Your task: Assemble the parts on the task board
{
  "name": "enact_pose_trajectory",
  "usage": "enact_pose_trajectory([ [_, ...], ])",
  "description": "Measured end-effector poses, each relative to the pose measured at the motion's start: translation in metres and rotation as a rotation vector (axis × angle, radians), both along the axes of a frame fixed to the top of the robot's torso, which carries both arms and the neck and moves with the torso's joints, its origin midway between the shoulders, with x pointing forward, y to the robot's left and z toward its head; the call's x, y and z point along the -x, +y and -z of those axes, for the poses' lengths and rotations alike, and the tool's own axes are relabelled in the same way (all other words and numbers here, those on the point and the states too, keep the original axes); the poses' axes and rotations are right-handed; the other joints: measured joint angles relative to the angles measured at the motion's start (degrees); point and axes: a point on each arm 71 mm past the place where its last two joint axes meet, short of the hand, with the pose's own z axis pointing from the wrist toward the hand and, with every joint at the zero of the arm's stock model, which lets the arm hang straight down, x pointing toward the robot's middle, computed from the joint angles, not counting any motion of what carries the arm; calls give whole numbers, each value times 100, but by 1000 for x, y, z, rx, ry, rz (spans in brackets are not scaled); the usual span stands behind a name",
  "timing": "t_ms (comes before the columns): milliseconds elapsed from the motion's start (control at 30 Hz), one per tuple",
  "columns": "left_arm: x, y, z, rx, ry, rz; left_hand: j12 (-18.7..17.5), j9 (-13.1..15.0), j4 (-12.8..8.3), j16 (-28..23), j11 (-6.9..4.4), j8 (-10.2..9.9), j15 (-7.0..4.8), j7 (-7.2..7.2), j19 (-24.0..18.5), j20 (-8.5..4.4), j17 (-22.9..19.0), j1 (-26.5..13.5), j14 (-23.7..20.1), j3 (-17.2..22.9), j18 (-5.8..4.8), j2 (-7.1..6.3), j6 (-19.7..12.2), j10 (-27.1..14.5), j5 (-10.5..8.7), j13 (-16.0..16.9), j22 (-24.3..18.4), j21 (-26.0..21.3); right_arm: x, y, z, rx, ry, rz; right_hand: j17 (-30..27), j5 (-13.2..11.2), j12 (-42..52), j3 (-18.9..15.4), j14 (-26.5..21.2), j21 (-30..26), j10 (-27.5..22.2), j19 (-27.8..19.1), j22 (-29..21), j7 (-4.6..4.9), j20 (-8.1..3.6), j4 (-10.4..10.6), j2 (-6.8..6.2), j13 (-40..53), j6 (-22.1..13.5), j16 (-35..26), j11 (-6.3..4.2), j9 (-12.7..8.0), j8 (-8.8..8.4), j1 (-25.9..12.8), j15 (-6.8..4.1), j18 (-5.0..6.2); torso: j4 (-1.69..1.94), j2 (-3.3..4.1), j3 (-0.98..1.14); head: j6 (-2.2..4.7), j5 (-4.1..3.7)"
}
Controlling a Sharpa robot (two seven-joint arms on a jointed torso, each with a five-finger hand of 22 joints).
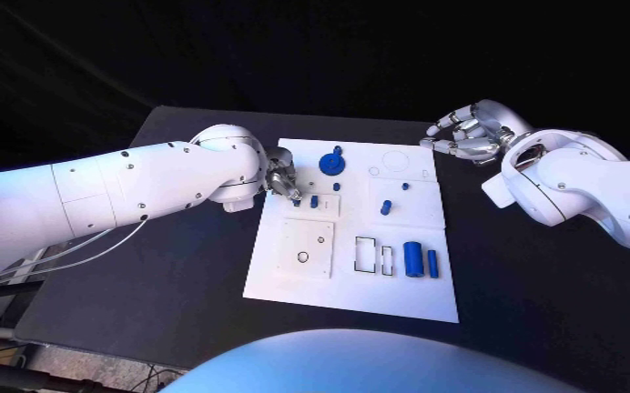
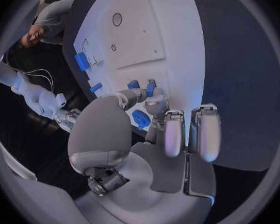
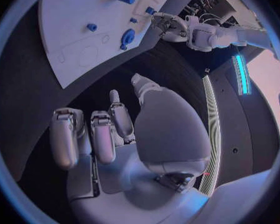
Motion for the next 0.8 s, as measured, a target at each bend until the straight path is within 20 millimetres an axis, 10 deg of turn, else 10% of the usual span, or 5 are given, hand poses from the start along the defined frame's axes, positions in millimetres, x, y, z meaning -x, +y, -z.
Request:
enact_pose_trajectory([
  [800,2,0,2,-5,18,4,0,6,0,0,1,1,0,9,0,0,-1,1,0,0,-1,1,8,-1,47,-4,0,0,0,0,0,0,0,0,-1,0,0,0,0,0,0,0,-2,0,0,0,-1,0,0,0,0,-2,0,1,0,0,-3,-3,3,-1,11],
])
